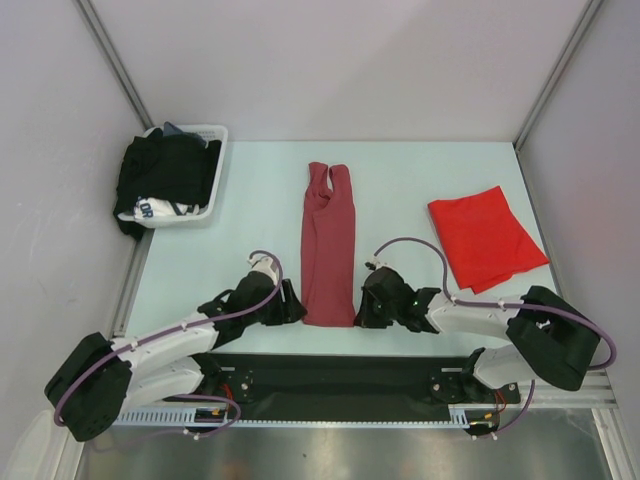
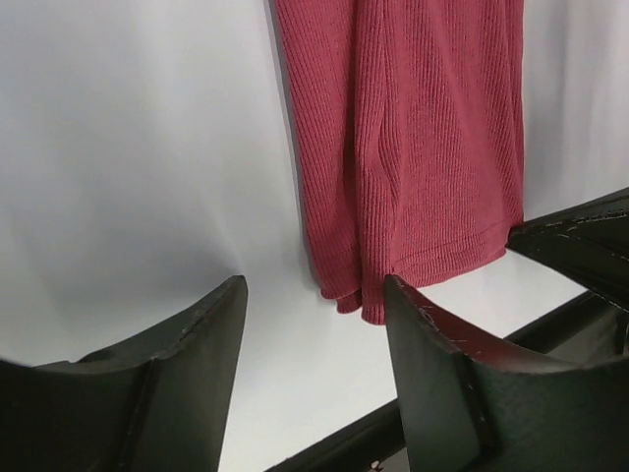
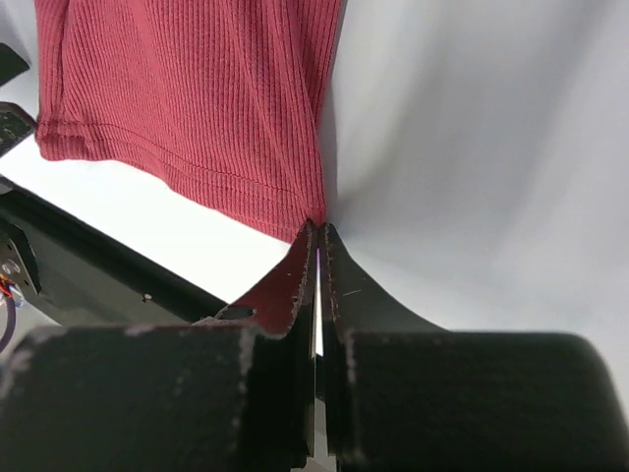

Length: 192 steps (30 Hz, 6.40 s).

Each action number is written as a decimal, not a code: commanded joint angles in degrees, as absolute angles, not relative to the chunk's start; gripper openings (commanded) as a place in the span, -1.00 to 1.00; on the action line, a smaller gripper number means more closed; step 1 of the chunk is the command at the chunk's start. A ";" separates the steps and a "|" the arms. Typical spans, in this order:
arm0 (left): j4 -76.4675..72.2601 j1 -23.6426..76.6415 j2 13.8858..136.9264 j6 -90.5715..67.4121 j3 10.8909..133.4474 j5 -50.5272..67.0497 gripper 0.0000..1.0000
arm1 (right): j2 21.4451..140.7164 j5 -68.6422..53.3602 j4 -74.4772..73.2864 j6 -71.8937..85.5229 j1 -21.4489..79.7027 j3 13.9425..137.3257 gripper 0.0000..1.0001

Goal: Fold and stack the tank tops
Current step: Fold the tank top

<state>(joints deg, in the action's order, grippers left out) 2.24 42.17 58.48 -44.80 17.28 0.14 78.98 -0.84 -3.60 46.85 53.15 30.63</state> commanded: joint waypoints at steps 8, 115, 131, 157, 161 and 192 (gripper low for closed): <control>0.18 42.63 59.94 -47.37 15.73 -1.23 0.16 | 78.66 2.73 -5.28 50.80 53.17 23.91 -1.00; -4.21 48.60 65.13 -52.38 18.02 -0.44 -0.38 | 80.42 8.26 -11.25 48.34 57.92 36.65 -0.98; -2.01 49.39 61.43 -52.91 14.95 -3.17 -1.00 | 78.92 7.30 -11.25 48.60 58.18 34.10 -0.92; -2.11 49.48 58.89 -52.82 12.57 -0.44 -0.99 | 73.13 5.80 -12.57 48.96 59.41 31.55 0.05; -2.37 49.48 59.24 -52.82 12.57 -0.44 -0.99 | 73.74 4.05 -10.82 48.60 59.41 31.47 -0.06; 8.36 57.39 50.89 -57.22 13.89 -4.40 -0.99 | 72.07 5.27 -16.26 50.01 65.48 34.19 0.22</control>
